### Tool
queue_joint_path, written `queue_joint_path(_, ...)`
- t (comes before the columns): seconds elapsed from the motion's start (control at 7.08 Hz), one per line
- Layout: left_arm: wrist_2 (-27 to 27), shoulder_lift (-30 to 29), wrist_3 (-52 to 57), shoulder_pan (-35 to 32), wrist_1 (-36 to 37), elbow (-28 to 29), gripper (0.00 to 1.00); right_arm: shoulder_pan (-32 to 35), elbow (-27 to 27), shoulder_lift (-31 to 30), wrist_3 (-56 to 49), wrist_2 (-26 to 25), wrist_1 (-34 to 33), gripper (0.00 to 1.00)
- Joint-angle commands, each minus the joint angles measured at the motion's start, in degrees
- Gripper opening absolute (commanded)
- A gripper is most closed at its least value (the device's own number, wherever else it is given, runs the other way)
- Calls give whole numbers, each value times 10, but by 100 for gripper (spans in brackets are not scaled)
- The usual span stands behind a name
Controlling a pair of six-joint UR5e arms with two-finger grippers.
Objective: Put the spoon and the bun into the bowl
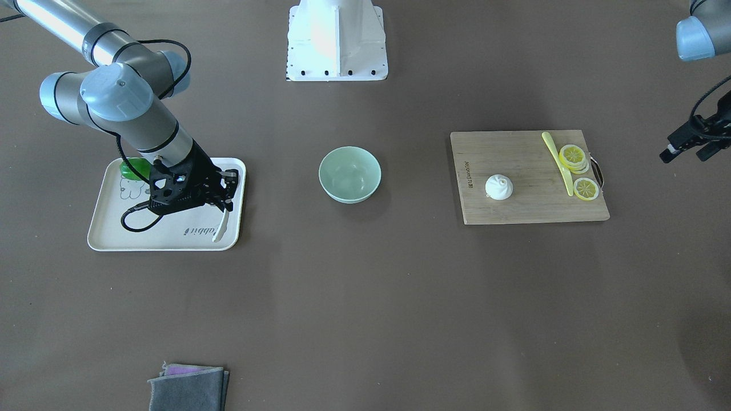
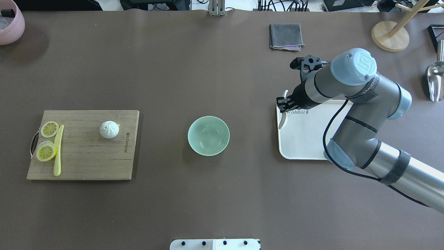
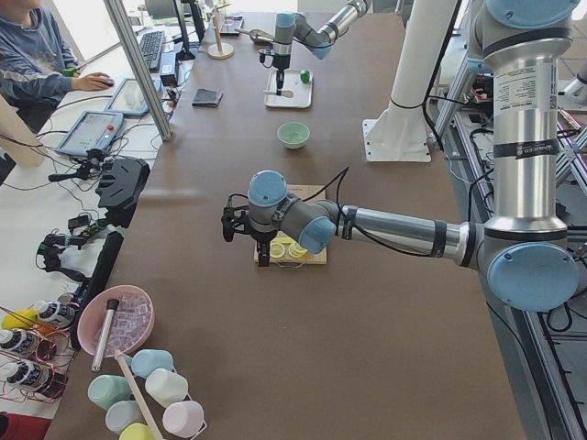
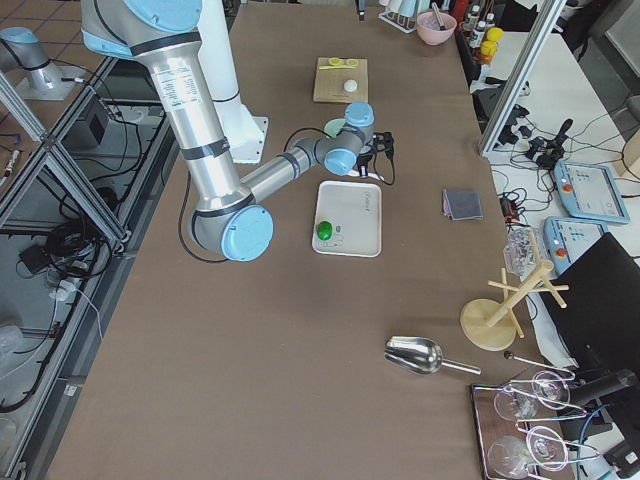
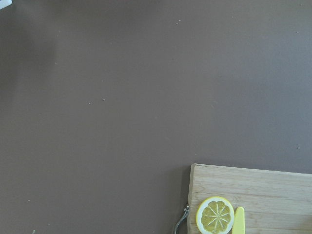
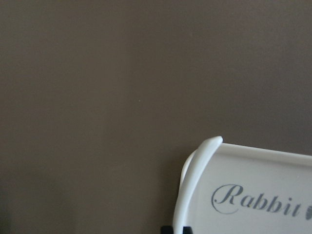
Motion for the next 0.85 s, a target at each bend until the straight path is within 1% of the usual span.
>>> queue_joint_path(0.0, 64, -15, -97, 99, -32, -8, 98, -1, -3, 58, 60, 0, -27, 0)
queue_joint_path(0.28, 98, -56, -150, 161, -32, -5, 98, -35, -3, 90, 134, -7, -25, 0)
queue_joint_path(0.42, 108, -80, -175, 189, -31, -3, 98, -63, 0, 97, 171, -38, -21, 0)
queue_joint_path(0.56, 134, -91, -186, 218, -31, -2, 98, -97, -1, 103, 187, -84, -18, 0)
queue_joint_path(0.71, 141, -98, -185, 240, -30, 3, 98, -114, -3, 109, 208, -109, -18, 0)
